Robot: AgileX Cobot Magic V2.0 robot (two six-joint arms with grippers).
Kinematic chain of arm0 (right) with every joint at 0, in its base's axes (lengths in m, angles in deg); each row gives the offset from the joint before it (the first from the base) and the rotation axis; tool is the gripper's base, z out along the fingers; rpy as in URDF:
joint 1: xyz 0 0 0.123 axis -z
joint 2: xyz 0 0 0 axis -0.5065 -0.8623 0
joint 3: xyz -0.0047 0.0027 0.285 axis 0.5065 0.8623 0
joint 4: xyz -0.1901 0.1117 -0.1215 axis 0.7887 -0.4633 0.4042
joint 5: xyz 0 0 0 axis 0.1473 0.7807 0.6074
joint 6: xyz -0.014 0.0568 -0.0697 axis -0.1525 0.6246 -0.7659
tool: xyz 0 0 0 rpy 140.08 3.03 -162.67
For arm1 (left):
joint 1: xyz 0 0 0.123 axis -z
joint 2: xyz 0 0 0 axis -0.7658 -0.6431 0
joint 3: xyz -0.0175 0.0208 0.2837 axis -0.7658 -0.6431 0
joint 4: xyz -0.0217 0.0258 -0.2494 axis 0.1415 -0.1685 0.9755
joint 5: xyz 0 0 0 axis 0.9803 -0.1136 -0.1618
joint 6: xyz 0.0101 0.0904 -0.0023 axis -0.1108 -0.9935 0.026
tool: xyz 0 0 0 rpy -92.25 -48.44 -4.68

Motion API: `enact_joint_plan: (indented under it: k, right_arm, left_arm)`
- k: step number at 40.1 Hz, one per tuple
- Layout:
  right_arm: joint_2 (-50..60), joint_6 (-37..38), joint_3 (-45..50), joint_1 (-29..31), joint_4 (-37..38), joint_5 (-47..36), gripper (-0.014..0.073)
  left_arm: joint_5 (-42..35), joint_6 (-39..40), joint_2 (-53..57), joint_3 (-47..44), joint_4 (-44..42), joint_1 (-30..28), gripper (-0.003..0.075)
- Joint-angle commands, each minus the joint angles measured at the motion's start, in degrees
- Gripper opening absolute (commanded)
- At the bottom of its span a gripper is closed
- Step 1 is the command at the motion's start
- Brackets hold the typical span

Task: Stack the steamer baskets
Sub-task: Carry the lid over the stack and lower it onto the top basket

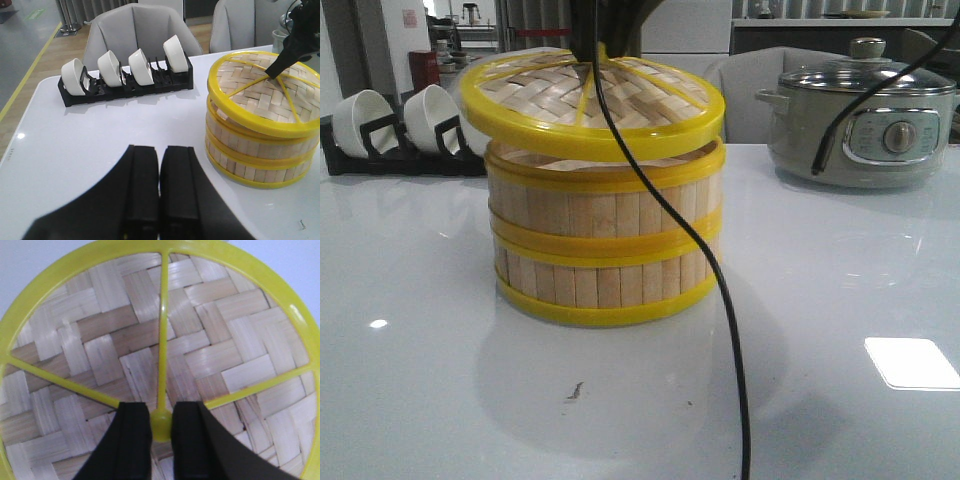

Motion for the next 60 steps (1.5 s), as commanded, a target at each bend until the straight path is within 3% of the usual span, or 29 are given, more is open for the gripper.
enact_joint_plan:
  k: [1,60]
  right_arm:
    - [3.3,-0.6,-2.1,0.4,1.8,-3.7,0.0027]
    - [1.2,-0.6,-2.0,2.2,-2.2,-3.5,0.0027]
  left_arm:
    - [-4.6,0.4,-1.0,1.4,-0.5,0.1,0.0085]
    - [-4.6,0.4,-1.0,1.4,-0.5,0.1,0.0085]
